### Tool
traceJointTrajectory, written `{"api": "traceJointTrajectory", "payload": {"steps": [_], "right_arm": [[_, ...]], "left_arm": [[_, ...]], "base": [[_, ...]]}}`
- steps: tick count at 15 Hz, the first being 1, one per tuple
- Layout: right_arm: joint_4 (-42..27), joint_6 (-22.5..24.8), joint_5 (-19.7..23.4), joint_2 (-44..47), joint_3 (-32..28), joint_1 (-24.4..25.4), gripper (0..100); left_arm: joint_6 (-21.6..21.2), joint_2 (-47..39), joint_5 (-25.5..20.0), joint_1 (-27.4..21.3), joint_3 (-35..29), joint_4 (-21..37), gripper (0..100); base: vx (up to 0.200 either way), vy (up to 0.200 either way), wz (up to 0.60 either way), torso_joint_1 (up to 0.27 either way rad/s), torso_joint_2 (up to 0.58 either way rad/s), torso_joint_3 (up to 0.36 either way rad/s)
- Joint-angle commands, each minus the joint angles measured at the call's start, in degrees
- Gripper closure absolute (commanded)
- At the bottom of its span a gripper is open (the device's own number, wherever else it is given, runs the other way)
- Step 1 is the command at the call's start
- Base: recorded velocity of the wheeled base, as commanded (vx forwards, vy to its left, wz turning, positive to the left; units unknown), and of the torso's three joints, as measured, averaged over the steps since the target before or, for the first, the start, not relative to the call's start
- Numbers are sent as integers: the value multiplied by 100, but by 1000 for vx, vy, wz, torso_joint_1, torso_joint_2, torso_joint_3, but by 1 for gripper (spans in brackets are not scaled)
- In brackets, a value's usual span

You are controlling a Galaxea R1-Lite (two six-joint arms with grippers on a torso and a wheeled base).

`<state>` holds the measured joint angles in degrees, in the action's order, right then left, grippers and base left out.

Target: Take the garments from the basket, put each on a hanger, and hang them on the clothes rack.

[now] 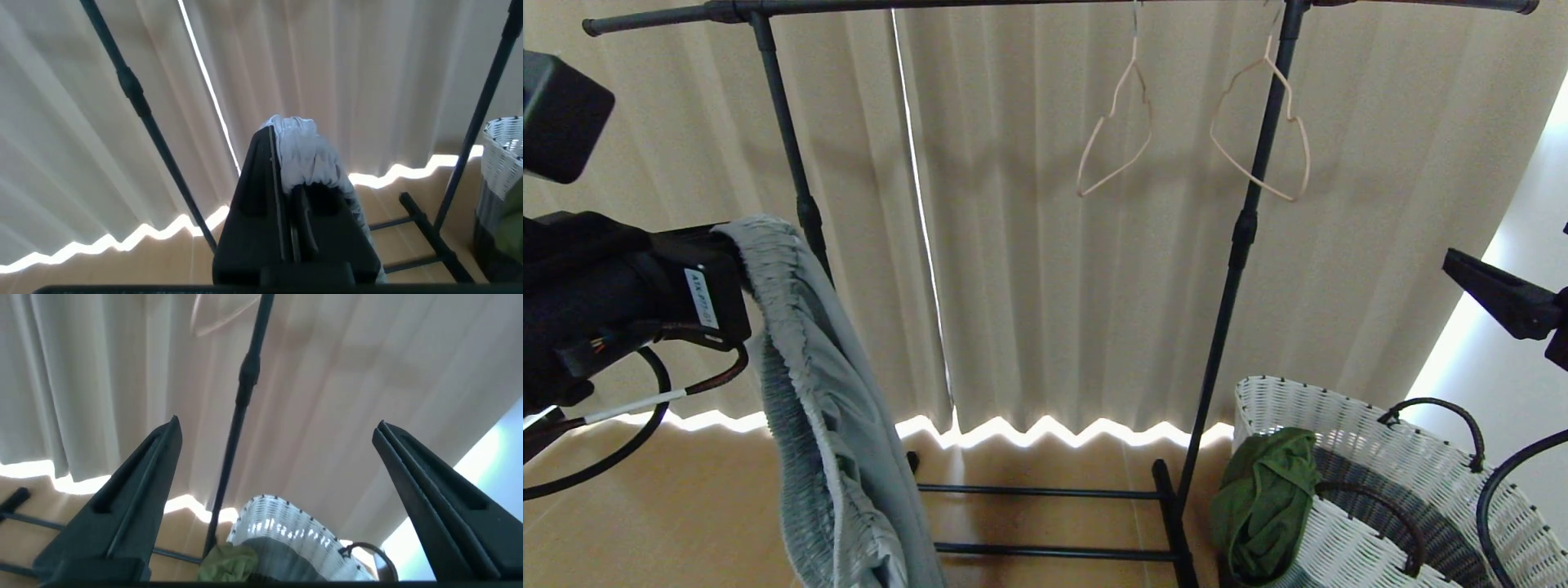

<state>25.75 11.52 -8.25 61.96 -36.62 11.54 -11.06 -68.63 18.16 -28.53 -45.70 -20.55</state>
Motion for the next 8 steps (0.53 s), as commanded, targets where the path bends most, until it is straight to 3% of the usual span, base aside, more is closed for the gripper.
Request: {"api": "traceJointTrajectory", "payload": {"steps": [1,6,8], "right_arm": [[115,17,-1,35,155,-29,0],[159,17,-18,35,146,-144,0],[159,17,-18,44,120,-161,0]], "left_arm": [[7,-10,3,-4,9,-1,100],[7,-19,12,31,281,-28,100],[7,-19,12,31,281,-36,100]], "base": [[0,0,0,0,0,0],[0,0,0,0,0,0],[0,0,0,58,-273,-205]]}}
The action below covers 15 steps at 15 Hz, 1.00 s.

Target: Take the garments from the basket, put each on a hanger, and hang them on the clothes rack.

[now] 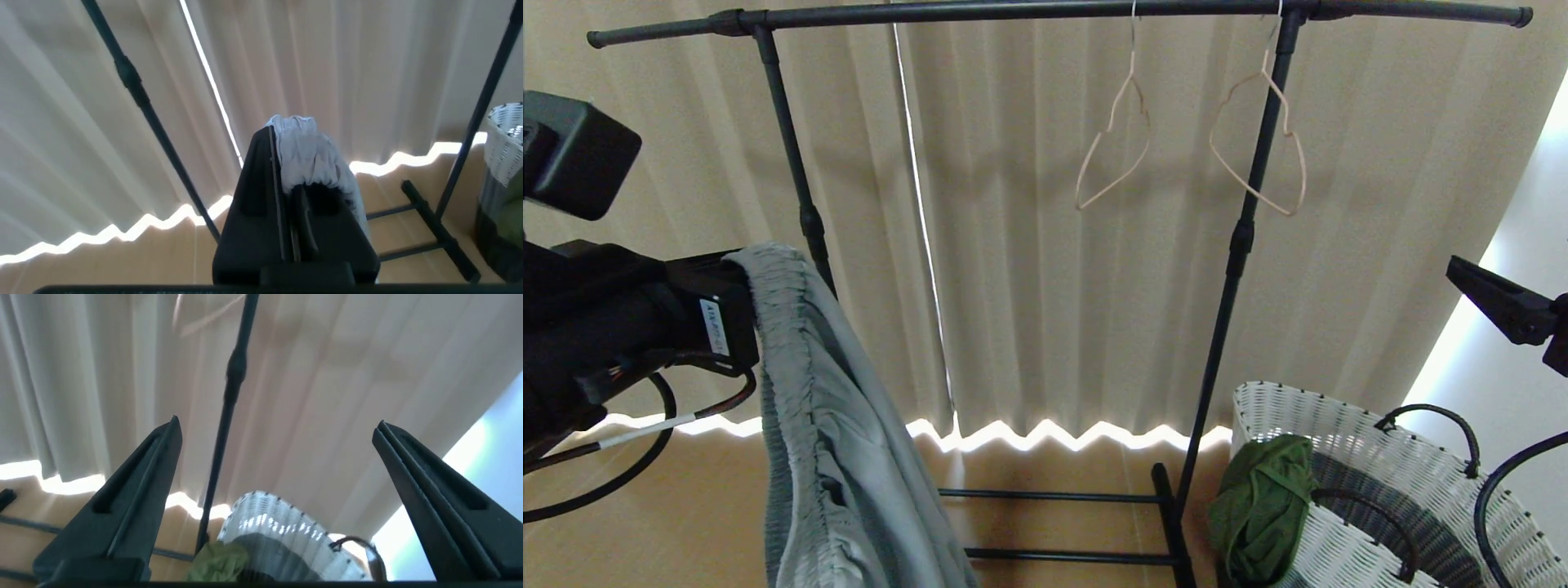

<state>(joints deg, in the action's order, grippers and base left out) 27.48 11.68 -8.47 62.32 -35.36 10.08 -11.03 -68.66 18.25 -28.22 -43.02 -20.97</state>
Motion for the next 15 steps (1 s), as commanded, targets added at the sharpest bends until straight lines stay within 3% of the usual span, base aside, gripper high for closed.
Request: {"api": "traceJointTrajectory", "payload": {"steps": [1,7,15], "right_arm": [[-14,1,3,0,21,-15,0],[-6,1,3,0,21,-15,0],[-76,10,21,70,-58,-15,0]], "left_arm": [[-4,-16,3,1,22,5,100],[-39,-25,3,1,39,14,100],[-725,142,-14,18,259,-21,100]], "base": [[0,0,0,32,-178,-276],[0,0,0,160,-469,-293],[0,0,0,200,-470,-280]]}}
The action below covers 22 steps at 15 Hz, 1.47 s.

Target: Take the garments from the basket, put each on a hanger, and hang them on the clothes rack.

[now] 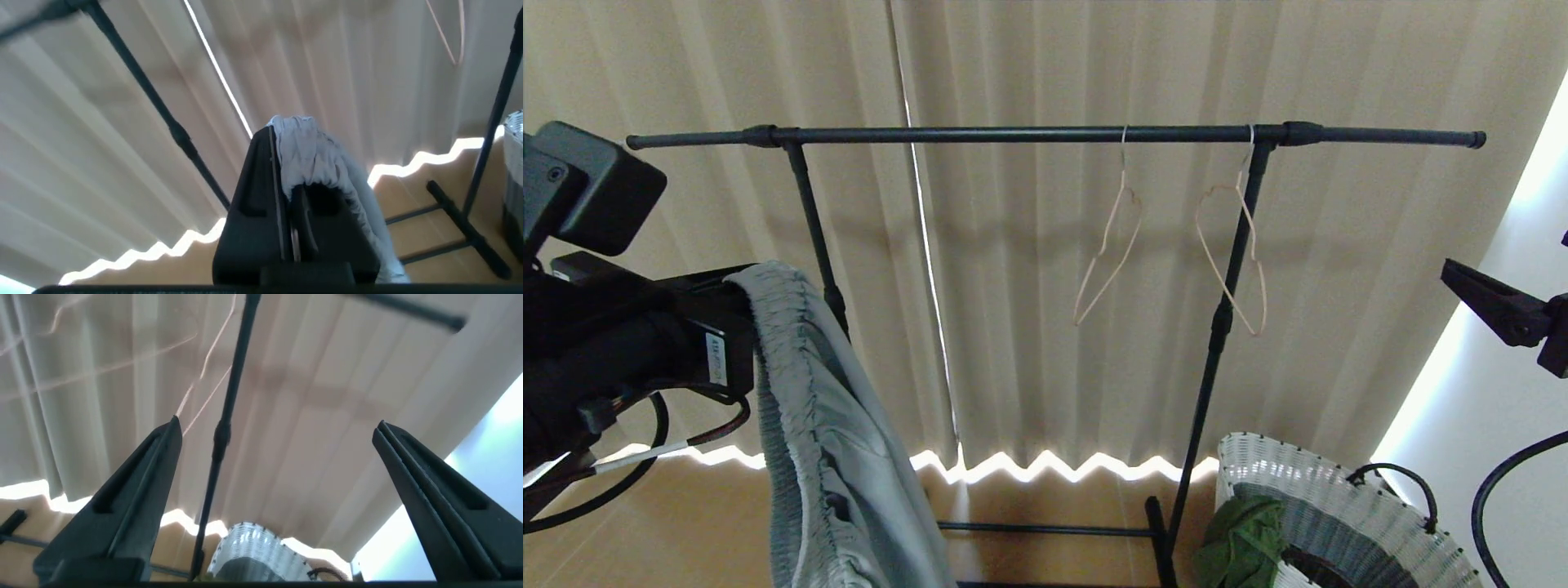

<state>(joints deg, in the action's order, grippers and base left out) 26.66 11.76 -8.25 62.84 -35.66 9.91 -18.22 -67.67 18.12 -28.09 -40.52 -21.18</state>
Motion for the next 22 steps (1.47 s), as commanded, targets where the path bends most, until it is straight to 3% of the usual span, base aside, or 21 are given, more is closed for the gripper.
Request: {"api": "traceJointTrajectory", "payload": {"steps": [1,4,9,16,22], "right_arm": [[6,1,-1,18,-47,2,0],[-469,10,-1,26,-275,2,0],[-2578,-25,-27,-18,-1128,37,0],[-2930,-34,-27,61,-1242,37,0],[-2912,-34,-27,167,-1251,46,0]], "left_arm": [[-23,61,-1,5,9,-1,100],[-6,105,-1,5,-8,-1,100],[21,70,-1,5,-17,-1,100],[12,-18,8,58,0,-1,100],[12,-62,-1,146,0,-124,100]], "base": [[0,0,0,168,-393,-222],[0,0,0,64,-141,-77],[160,0,0,0,-12,0],[200,0,0,10,2,0],[0,0,0,0,0,0]]}}
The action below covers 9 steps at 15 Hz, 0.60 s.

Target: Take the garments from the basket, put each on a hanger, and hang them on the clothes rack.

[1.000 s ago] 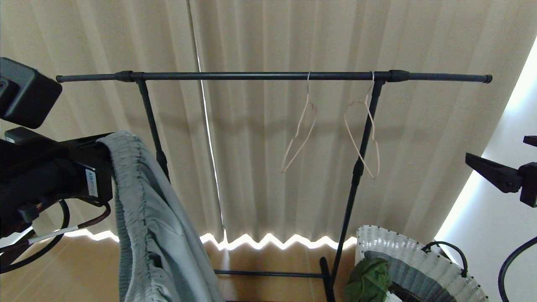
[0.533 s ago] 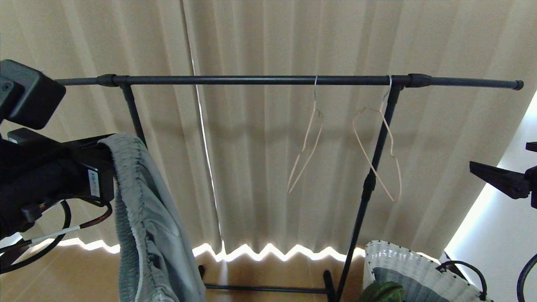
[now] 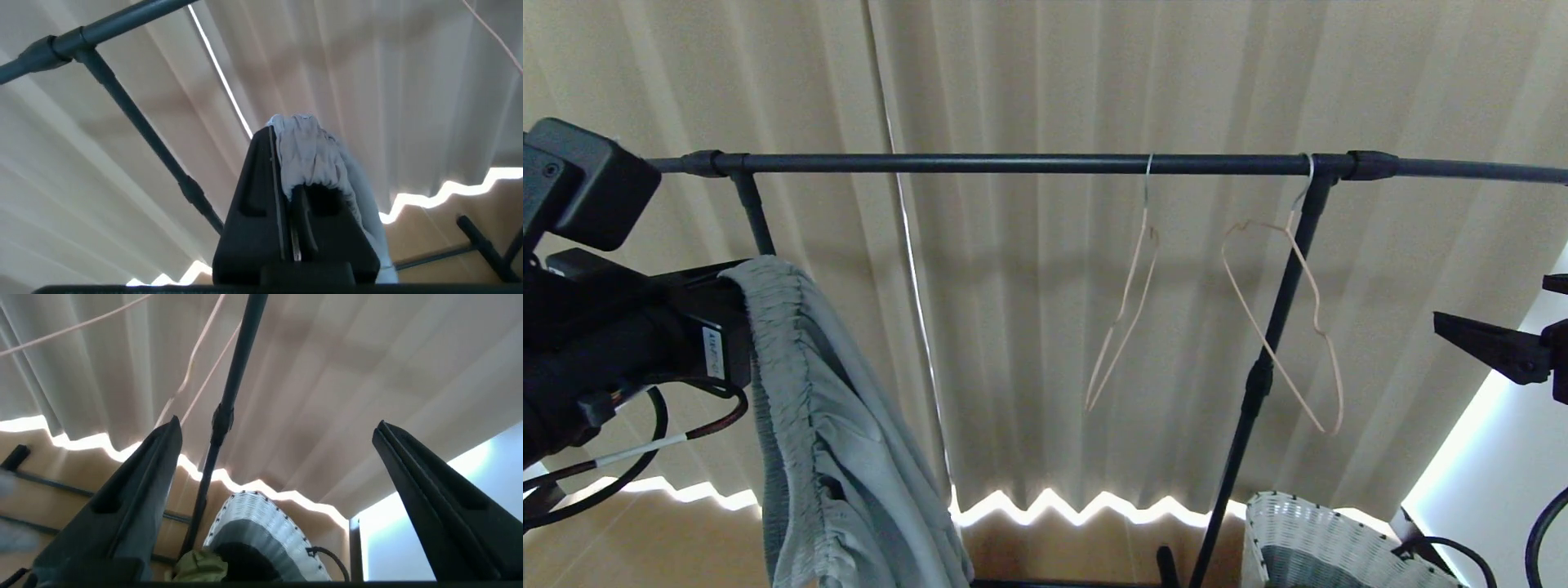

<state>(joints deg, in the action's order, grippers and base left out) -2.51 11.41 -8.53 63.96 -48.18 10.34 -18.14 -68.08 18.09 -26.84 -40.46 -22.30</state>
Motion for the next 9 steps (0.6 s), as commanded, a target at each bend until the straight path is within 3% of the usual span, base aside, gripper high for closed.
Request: {"api": "traceJointTrajectory", "payload": {"steps": [1,3,9], "right_arm": [[14,2,1,72,1,3,0],[23,-16,10,72,1,3,0],[14,-25,10,108,-25,3,0]], "left_arm": [[3,-21,1,100,-6,-20,100],[12,-12,1,136,3,-20,100],[-14,-12,1,179,3,-20,100]], "base": [[0,0,0,0,0,0],[0,0,0,0,0,0],[0,200,0,3,1,2]]}}
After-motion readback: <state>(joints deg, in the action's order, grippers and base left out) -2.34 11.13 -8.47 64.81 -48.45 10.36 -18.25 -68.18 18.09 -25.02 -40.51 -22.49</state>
